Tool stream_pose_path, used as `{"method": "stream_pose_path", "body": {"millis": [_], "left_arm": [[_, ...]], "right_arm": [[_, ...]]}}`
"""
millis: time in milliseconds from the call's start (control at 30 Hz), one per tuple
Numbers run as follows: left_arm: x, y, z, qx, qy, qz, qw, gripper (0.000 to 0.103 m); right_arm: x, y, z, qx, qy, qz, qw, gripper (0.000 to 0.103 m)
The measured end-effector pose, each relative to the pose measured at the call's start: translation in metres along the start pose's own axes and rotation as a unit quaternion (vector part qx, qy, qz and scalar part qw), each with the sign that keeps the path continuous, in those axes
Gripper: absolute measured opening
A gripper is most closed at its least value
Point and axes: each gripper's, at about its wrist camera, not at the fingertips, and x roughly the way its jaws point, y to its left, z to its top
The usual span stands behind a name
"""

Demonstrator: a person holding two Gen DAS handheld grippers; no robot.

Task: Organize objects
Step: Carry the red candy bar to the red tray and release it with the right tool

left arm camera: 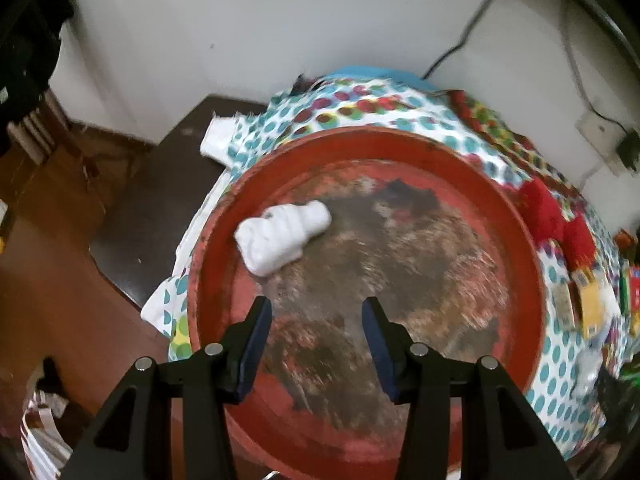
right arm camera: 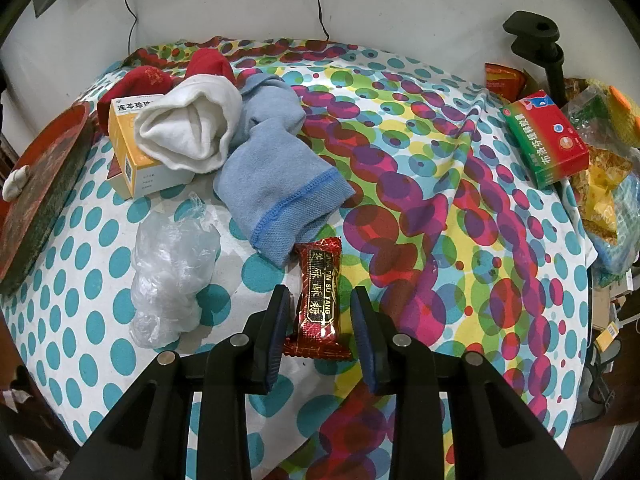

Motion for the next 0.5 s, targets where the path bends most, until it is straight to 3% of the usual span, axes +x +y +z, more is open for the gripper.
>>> {"method": "stream_pose_path", "body": {"millis": [200,367,400,433,500], "left_arm": [[-0.023,-0.023,-0.039,0.015,-0.028,0.017,0.9993,0.048],[-0.029,-0.03,-0.05,0.019,-0.04,0.036,0.9984,0.049],[-0.028,-0.03,-0.049,0.017,-0.034,0.03,0.9988,0.049],[-0.029,-0.031,-0.047,0.017,-0.032,0.023,0.9991,0.049],[-0.032,-0.03,-0.044,0.018,-0.035,0.019,0.9991,0.049]], "right_arm": [[0.001,0.001,0.001,0.003,0.009,-0.002,1.0,0.03],[0.0,0.004,0.001,0.005,0.011,-0.006,1.0,0.029],[0.0,0.004,0.002,0.008,0.011,-0.006,1.0,0.028],[-0.001,0.005,0.001,0.008,0.009,-0.005,1.0,0.02],[-0.001,0.007,0.002,0.006,0.008,-0.009,1.0,0.018]]}}
